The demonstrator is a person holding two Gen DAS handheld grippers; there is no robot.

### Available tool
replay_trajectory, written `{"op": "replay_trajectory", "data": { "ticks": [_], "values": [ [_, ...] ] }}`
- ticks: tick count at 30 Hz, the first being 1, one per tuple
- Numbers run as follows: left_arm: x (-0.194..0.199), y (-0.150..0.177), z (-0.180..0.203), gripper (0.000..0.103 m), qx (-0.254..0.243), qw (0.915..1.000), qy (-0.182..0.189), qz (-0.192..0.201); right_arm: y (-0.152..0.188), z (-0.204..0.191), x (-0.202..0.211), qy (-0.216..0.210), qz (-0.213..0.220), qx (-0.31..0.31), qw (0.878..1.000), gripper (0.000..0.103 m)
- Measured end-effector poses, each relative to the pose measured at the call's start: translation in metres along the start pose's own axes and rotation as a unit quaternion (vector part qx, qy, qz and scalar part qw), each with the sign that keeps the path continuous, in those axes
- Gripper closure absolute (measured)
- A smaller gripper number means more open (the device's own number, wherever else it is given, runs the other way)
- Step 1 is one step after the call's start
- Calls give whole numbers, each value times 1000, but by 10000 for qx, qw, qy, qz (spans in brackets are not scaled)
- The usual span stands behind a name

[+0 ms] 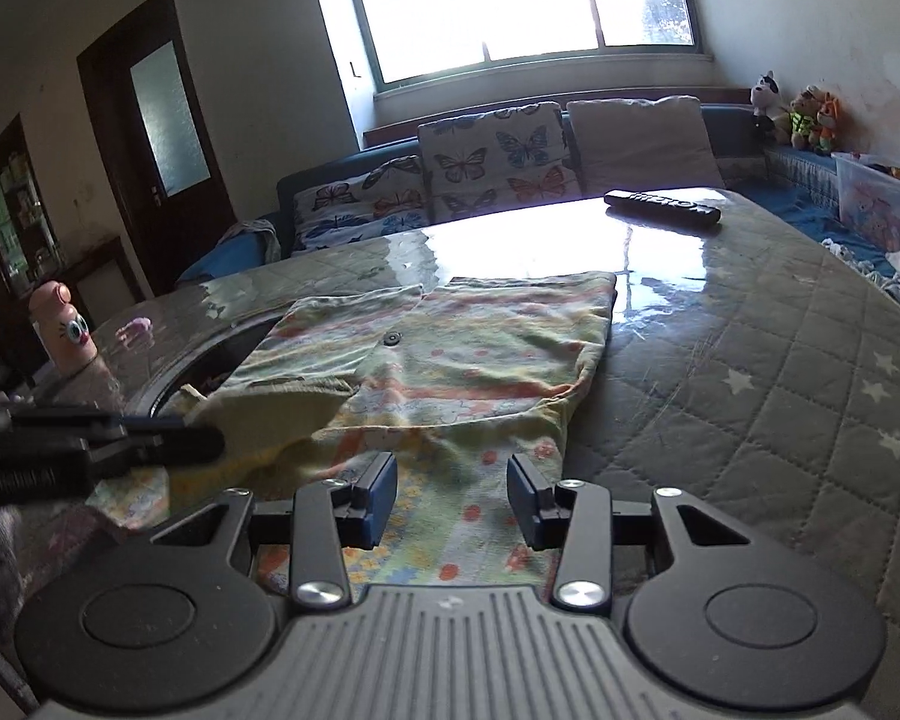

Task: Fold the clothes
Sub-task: 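Fold the held sleeve across the shirt body with the left gripper and release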

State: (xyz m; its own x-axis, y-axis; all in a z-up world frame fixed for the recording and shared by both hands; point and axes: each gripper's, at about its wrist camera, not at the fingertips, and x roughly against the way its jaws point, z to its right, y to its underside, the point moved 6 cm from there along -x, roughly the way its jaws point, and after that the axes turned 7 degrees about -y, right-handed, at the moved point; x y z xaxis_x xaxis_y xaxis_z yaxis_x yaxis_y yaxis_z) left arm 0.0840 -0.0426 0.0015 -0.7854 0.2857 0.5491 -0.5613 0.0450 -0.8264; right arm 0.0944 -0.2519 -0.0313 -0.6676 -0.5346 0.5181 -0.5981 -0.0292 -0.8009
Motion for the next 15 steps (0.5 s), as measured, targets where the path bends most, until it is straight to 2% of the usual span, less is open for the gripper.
{"op": "replay_trajectory", "data": {
  "ticks": [1,3,6,10,13,15],
  "values": [
    [1,3,-1,81,-51,10000,-33,-3,-1,-1,-1,-71,-8,-55,10000,62],
    [6,8,-5,64,-131,9998,-145,28,-1,-5,-5,-147,-45,-70,9999,62],
    [15,10,-19,53,-193,9991,-354,114,0,-16,-17,-294,-140,-56,9995,62],
    [28,14,-45,48,-165,9967,-761,226,-2,-28,-30,-420,-200,-84,9989,63],
    [40,14,-64,47,-33,9956,-887,313,-6,-28,-30,-386,-112,-182,9990,65],
    [45,13,-69,41,-48,9941,-998,423,-7,-26,-31,-371,-112,-270,9989,65]
  ]
}}
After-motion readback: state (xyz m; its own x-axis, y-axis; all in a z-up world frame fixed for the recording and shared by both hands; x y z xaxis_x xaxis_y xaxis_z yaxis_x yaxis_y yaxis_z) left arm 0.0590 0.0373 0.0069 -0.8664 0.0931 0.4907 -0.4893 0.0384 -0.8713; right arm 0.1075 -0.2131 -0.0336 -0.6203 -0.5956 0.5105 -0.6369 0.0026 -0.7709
